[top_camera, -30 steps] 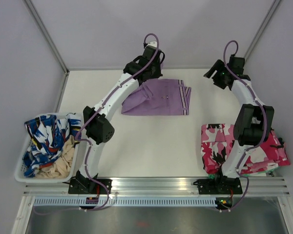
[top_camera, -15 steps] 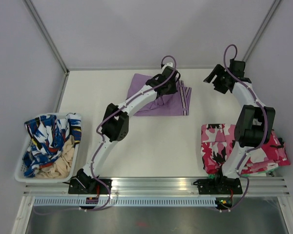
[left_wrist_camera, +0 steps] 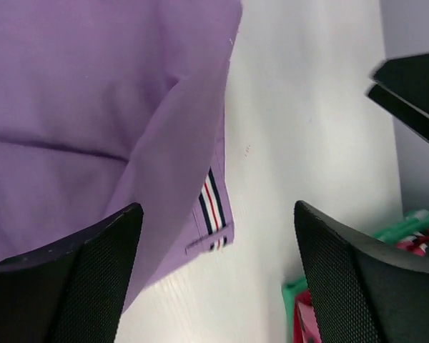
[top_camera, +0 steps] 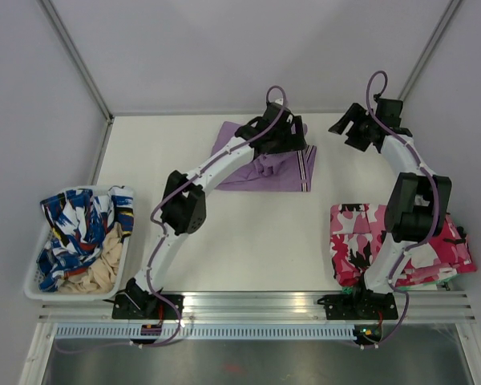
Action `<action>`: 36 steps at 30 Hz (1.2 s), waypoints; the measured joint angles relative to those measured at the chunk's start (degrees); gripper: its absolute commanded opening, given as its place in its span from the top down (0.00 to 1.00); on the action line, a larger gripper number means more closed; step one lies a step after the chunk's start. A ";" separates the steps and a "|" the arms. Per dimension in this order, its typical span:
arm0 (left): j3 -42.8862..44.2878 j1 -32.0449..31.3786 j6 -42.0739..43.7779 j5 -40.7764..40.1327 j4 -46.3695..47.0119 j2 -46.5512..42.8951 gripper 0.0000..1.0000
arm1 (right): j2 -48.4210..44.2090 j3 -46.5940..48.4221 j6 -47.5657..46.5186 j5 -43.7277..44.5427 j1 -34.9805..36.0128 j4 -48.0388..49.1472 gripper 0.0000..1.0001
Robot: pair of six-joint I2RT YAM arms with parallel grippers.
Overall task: Fold and stack the trousers
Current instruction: Fold the trousers
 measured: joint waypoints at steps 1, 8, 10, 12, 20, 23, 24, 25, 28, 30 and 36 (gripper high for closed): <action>-0.72 0.04 0.48 0.07 -0.59 -1.81 0.05 | 0.15 0.33 0.00 -0.63 0.15 -0.11 0.15; -11.98 4.66 2.10 -0.07 -4.61 -21.88 0.03 | 1.92 5.68 0.70 -2.93 6.19 -0.44 0.15; -18.99 8.85 2.10 -0.22 -3.61 -28.30 0.03 | 2.32 6.62 1.18 -3.50 9.27 -0.31 0.15; -27.02 13.94 2.08 -0.42 -2.64 -33.59 0.03 | 2.71 6.84 1.77 -4.00 11.89 -0.48 0.15; -43.34 22.73 3.85 0.35 -2.58 -34.99 0.10 | 5.20 5.90 1.40 -3.69 15.65 -8.22 0.16; -43.67 21.59 5.25 1.90 -0.07 -33.64 0.11 | 5.18 5.57 0.33 -2.51 15.54 -12.11 0.16; -43.65 21.33 5.66 2.34 1.01 -33.03 0.11 | 5.11 5.35 -0.02 -1.97 15.61 -13.25 0.16; -43.56 21.20 5.92 2.62 1.70 -32.59 0.11 | 4.98 4.87 -0.20 -1.38 15.76 -14.12 0.16; -43.36 21.14 6.64 2.80 3.43 -30.71 0.11 | 4.17 2.62 -0.02 -0.46 16.33 -15.41 0.16; -43.36 21.35 6.97 2.80 3.89 -29.53 0.11 | 3.54 1.16 0.68 -0.11 16.83 -16.24 0.16; -43.36 22.29 7.67 2.80 4.02 -28.35 0.11 | 3.17 -0.37 1.95 0.66 18.84 -16.04 0.18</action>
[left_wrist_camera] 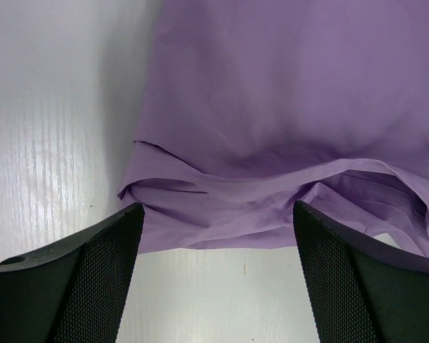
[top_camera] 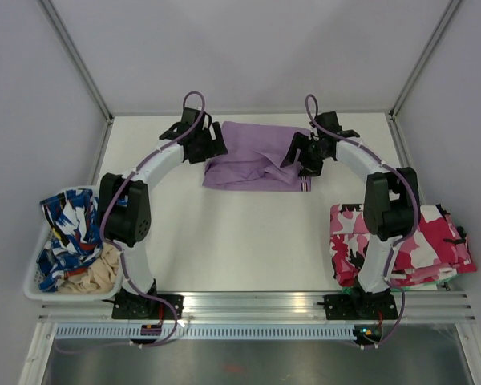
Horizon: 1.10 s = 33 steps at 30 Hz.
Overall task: Fold and stack the trousers
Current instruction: Fold the trousers
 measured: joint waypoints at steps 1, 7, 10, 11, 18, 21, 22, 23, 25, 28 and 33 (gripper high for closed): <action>0.00 0.20 0.04 0.00 0.09 0.00 0.11 | 0.00 -0.22 0.20 0.02 0.37 0.07 0.23; 0.00 1.77 0.61 -0.26 0.13 0.00 0.10 | 0.02 -1.73 0.50 0.98 1.64 1.70 0.66; 0.00 2.62 1.40 -1.60 -0.09 0.00 0.10 | 0.02 -1.84 0.15 2.49 1.62 2.08 1.00; 0.00 2.95 1.60 -1.79 -0.11 0.00 0.10 | -0.07 -1.84 -0.07 3.06 1.51 2.12 1.00; 0.00 5.14 2.64 -3.26 -0.04 0.00 0.11 | -0.74 -2.29 -4.66 3.50 -0.85 0.90 1.00; -0.13 5.25 2.73 -3.08 0.92 0.00 0.14 | -0.81 -4.22 -7.58 1.05 -4.50 1.14 1.00; -0.31 5.18 2.73 -2.97 1.55 0.00 0.16 | -0.81 -4.98 -8.66 0.50 -5.86 1.05 1.00; -0.68 5.14 2.73 -2.69 2.54 0.00 0.18 | -0.79 -5.53 -9.90 -0.17 -6.97 0.76 1.00; -1.40 5.09 2.69 -1.40 4.00 0.02 0.21 | -0.68 -5.92 -11.80 -1.42 -8.72 0.13 0.94; -1.86 4.79 2.47 0.90 5.42 0.31 0.34 | -0.33 -5.95 -14.03 -4.48 -9.44 0.22 0.85; -2.84 2.05 2.40 6.10 8.07 0.83 0.39 | 1.57 -5.35 -16.00 -8.50 -8.96 0.28 0.63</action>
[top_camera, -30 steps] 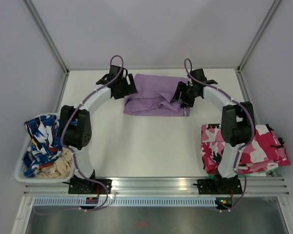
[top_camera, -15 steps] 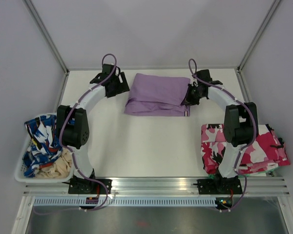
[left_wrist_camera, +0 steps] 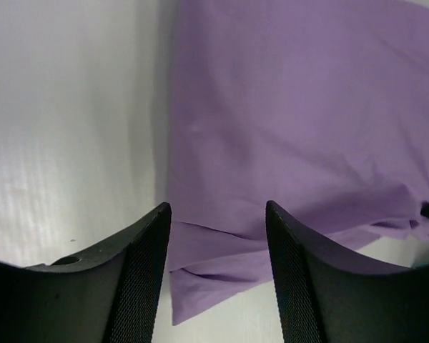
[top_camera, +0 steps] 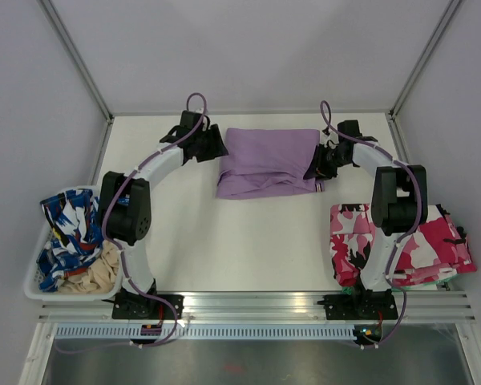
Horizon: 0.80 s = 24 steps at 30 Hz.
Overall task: Fold and stack the trousers
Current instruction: Fold the trousers
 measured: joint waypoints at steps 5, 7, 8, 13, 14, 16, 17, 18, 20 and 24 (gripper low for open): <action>-2.58 -5.53 2.12 2.05 0.57 0.02 0.35 | 1.29 4.87 -1.66 -0.98 0.26 -4.04 0.49; -4.42 -7.32 3.08 2.93 0.61 0.02 0.34 | 1.27 8.09 -2.51 -0.98 0.26 -6.05 0.46; -5.49 -7.76 3.78 3.28 0.68 0.02 0.35 | 1.27 9.77 -2.91 -0.96 0.26 -6.88 0.44; -8.37 -7.21 8.98 5.79 -0.61 0.04 0.41 | -0.76 14.69 -3.45 -1.01 0.26 -9.53 0.43; -8.59 -7.15 10.03 6.34 -0.61 0.04 0.46 | -1.36 15.17 -3.34 -1.07 0.26 -9.64 0.42; -9.27 -7.10 12.31 7.06 -0.35 -0.02 0.52 | -2.25 15.78 -3.08 -1.49 0.26 -9.64 0.43; -9.92 -7.17 13.31 7.58 -0.13 -0.17 0.54 | -2.45 16.00 -2.93 -1.66 0.26 -9.62 0.43; -10.80 -7.28 14.25 7.91 0.15 -0.39 0.55 | -2.49 16.09 -2.89 -1.75 0.26 -9.62 0.43; -12.28 -7.50 15.47 8.48 0.28 -0.92 0.58 | -2.47 16.09 -2.71 -1.66 0.26 -10.01 0.42; -12.96 -7.65 17.00 9.20 0.66 -1.07 0.61 | -2.47 16.09 -1.97 -0.11 0.26 -10.58 0.42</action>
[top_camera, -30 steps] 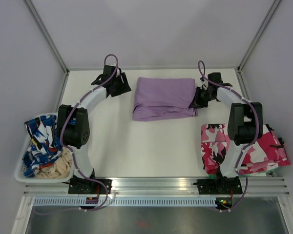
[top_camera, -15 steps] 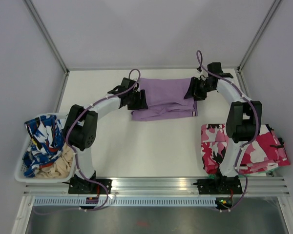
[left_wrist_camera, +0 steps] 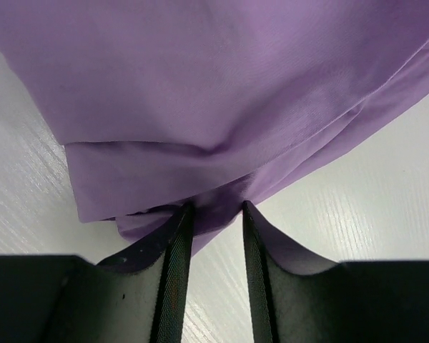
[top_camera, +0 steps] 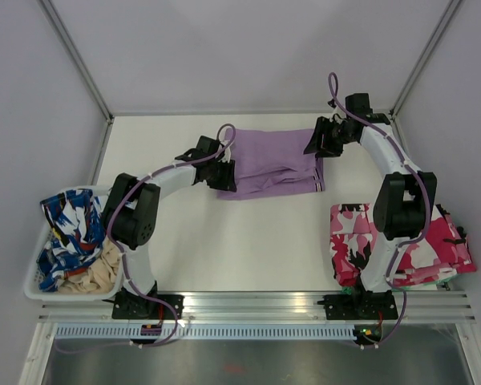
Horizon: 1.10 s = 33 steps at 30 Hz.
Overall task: Fold and stack the trousers
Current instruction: Fold the trousers
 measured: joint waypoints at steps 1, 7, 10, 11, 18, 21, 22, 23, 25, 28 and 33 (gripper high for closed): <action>0.02 -0.02 0.13 0.02 0.09 0.00 0.62 | 0.02 0.02 0.17 0.44 0.00 -0.17 0.41; 0.35 -0.42 1.05 0.68 -1.90 -1.55 0.62 | 2.27 8.50 1.97 2.25 0.00 -3.26 0.41; 1.33 -0.59 1.55 1.64 -4.33 -5.01 0.61 | 2.86 13.88 3.39 2.25 0.39 -2.10 0.39; 2.12 -0.59 1.64 1.64 -5.22 -6.54 0.61 | 2.51 14.51 3.96 2.29 0.79 -1.01 0.39; 13.27 0.09 0.22 -0.68 -3.52 -11.41 0.62 | 1.81 14.01 6.01 3.41 10.23 4.04 0.51; 15.21 1.64 -2.21 -1.92 -3.32 -10.58 0.65 | 2.25 14.01 6.62 3.61 13.68 5.29 0.82; 15.39 2.40 -3.04 -1.99 -3.39 -9.88 0.67 | 2.38 14.01 6.43 3.76 14.03 5.90 0.87; 15.45 2.95 -3.61 -2.01 -3.39 -9.27 0.67 | 2.62 13.97 6.75 4.04 14.16 6.78 0.90; 15.65 4.17 -4.94 -1.99 -3.48 -6.80 0.71 | 3.32 13.97 7.23 4.79 13.88 8.39 0.95; 15.80 5.27 -6.95 -1.99 -3.89 -2.60 0.75 | 5.73 13.97 7.91 5.75 13.46 10.34 1.00; 15.80 5.03 -10.49 -1.44 -3.26 2.69 0.91 | 11.08 11.50 8.13 7.15 14.32 13.09 1.00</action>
